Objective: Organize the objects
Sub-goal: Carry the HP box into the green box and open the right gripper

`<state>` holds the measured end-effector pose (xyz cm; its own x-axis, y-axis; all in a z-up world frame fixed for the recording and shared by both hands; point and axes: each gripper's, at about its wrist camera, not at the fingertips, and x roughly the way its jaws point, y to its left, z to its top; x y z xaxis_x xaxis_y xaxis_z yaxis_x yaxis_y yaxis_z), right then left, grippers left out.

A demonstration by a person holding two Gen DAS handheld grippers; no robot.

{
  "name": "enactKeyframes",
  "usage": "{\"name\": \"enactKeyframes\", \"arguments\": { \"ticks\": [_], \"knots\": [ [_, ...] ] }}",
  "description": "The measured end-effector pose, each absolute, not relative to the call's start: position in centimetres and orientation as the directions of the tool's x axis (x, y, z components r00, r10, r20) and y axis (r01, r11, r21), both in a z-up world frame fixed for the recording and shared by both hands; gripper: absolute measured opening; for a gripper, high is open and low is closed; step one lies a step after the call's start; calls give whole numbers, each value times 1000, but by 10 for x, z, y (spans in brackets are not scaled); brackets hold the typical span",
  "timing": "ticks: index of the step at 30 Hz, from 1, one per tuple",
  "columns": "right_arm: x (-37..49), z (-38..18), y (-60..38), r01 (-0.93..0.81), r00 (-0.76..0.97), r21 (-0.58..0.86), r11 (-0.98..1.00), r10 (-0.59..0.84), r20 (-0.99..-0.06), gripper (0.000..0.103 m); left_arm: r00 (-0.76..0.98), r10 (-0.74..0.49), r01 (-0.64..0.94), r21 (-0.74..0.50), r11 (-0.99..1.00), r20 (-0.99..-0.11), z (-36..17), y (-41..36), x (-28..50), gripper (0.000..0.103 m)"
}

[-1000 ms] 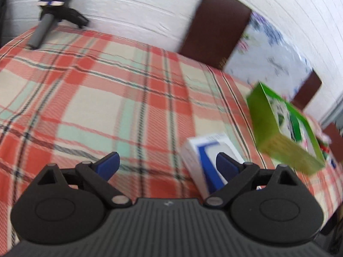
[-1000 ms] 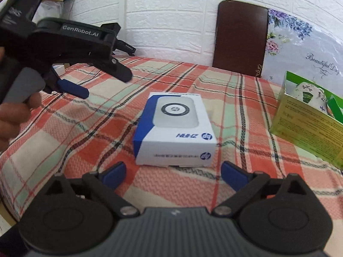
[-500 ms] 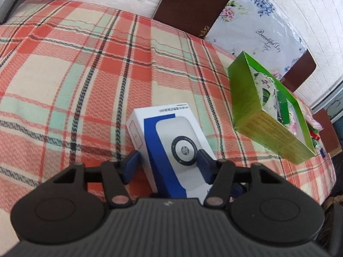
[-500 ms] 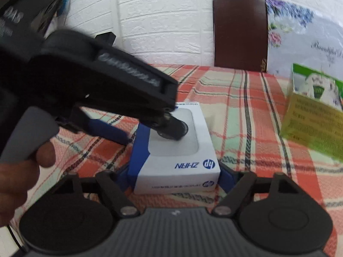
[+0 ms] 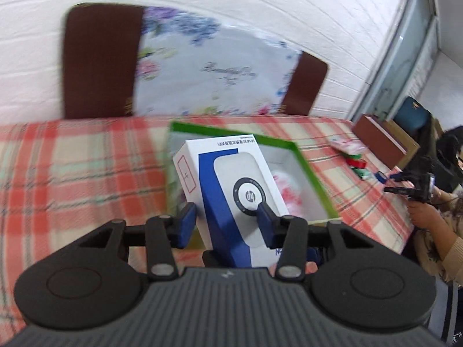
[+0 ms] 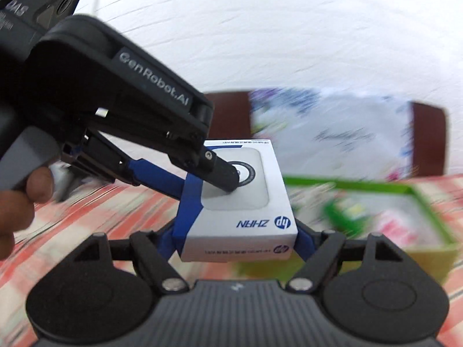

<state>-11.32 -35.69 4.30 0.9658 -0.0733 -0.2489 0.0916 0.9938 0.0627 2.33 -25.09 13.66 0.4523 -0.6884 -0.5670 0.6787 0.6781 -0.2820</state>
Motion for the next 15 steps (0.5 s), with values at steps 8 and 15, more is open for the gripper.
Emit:
{"name": "enactKeyframes", "arguments": {
  "ticks": [8,15],
  "knots": [
    [-84,44,-457,238,934,92,967,-201,-296,78,414,-694,775,-171,608,-589,125,-368,28,49],
    [-20,40,-529,244,855,132,961,-149,-497,82,448,-619,726,-142,673,-645,106,-393,57,71]
  ]
}}
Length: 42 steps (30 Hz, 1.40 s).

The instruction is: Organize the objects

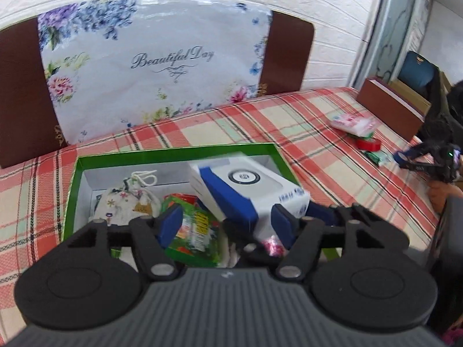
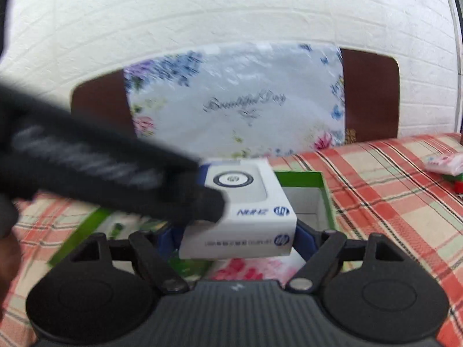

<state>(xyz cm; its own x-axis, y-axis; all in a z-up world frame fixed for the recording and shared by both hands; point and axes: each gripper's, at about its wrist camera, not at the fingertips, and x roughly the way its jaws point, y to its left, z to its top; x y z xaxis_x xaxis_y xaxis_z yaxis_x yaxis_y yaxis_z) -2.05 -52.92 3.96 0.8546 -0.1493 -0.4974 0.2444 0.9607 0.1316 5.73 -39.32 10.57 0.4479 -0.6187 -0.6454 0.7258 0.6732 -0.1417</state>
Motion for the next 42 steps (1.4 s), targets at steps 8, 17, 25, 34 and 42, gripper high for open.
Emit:
{"name": "enactKeyframes", "arguments": {
  "ticks": [8,17,25,34,42],
  "knots": [
    [-29,27,-533,336,879,193,922,-233,-417,95,534,-570,655,-120,746,-624,105,-361,65,77],
    [-99,38,-490,384,902,256,887,-302,-309,95,662,-437,569,29,822,-609,104,-300,38,77],
    [-137,44,-443,326,917,317,891,-218,-333,82,680,-371,508,41,861,-632,96,-239,16,78],
    [-150,44,-382,262,915,340,903,-120,-386,73,707,-313,427,31,904,-634,91,-168,1,84],
    [-164,57,-354,253,921,355,900,-111,-374,74,744,-300,410,54,910,-597,94,-134,-17,92]
  ]
}}
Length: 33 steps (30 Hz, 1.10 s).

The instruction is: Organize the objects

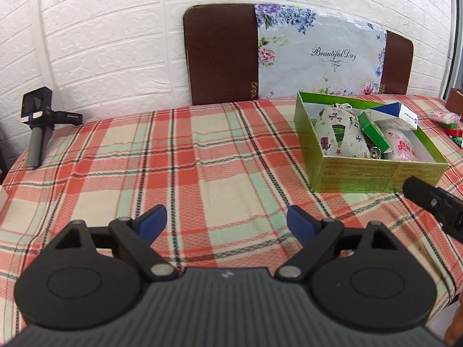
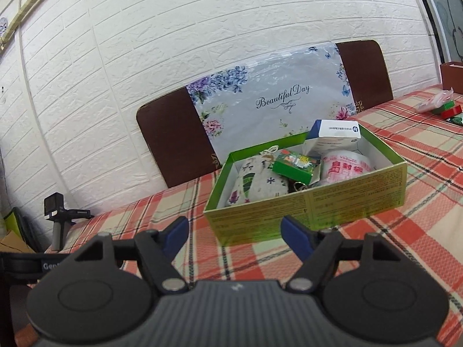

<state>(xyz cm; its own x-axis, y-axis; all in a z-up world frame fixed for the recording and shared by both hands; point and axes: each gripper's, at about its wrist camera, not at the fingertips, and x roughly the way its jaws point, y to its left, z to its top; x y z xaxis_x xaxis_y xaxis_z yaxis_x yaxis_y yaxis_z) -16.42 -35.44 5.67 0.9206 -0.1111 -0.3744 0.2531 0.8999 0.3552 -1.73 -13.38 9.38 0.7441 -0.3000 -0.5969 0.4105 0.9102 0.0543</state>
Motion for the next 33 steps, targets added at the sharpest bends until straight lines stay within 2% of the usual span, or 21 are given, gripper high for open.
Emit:
{"name": "enactKeyframes", "arguments": {
  "ticks": [2,10,15,18,27,29,33],
  "knots": [
    [-167,59,-352,247,923,359,900,-106,-370,74,750,-302,408,52,912,-589,95,-128,-20,95],
    [-176,68,-336,226,933,344,911,-101,-346,75,754,-305,393,26,919,-581,95,-117,-25,99],
    [-177,66,-343,240,929,384,892,-95,-358,78,758,-313,405,37,914,-572,98,-120,-30,103],
    [-177,65,-347,259,926,397,881,-110,-361,83,766,-319,415,50,909,-559,101,-123,-34,103],
    [-180,63,-353,281,922,409,868,-126,-366,91,759,-311,430,82,899,-572,103,-131,-38,103],
    [-183,64,-354,283,924,414,865,-130,-361,97,765,-308,429,91,899,-565,103,-132,-39,103],
    [-186,64,-355,291,923,418,861,-139,-359,99,765,-310,427,84,900,-564,104,-132,-39,103]
  ]
}}
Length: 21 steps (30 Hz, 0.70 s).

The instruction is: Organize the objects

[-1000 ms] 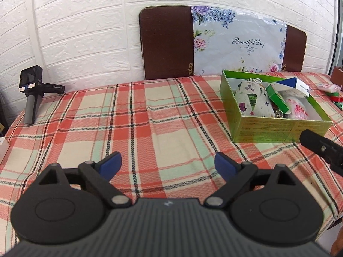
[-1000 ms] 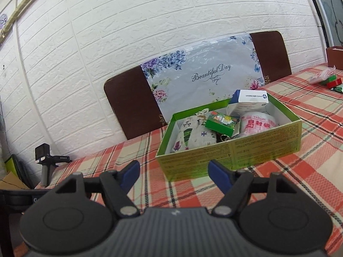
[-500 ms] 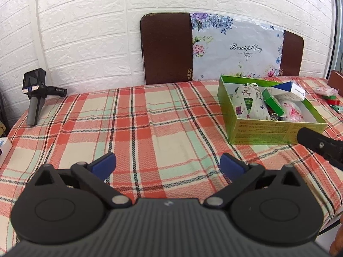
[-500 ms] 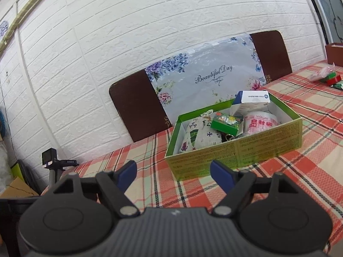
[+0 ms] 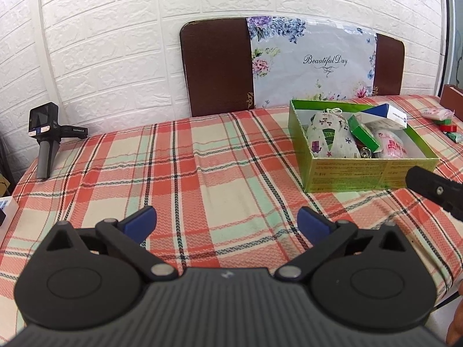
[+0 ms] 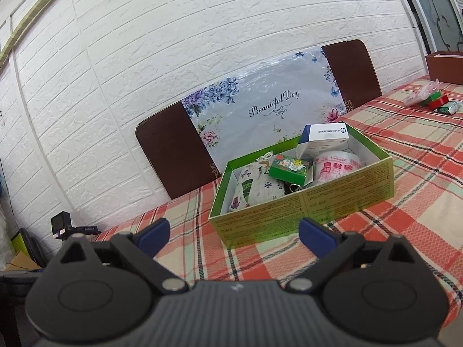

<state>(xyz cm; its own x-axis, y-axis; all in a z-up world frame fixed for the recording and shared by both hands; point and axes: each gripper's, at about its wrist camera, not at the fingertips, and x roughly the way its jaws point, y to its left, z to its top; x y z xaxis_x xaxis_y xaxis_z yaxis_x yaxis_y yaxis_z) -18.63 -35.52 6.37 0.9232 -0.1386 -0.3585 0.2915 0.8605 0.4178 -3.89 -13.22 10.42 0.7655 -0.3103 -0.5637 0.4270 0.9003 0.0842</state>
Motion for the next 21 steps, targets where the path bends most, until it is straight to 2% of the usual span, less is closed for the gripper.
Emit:
{"name": "enactKeyframes", "arguments": {
  "ticks": [11,21],
  "knots": [
    [-182,61,-358,300,919,420,856,-141,-369,102,799,-259,408,173,896,-542,104,-146,-42,103],
    [-184,57,-363,318,918,419,851,-165,-361,103,805,-258,418,201,886,-534,101,-152,-48,103]
  ]
}}
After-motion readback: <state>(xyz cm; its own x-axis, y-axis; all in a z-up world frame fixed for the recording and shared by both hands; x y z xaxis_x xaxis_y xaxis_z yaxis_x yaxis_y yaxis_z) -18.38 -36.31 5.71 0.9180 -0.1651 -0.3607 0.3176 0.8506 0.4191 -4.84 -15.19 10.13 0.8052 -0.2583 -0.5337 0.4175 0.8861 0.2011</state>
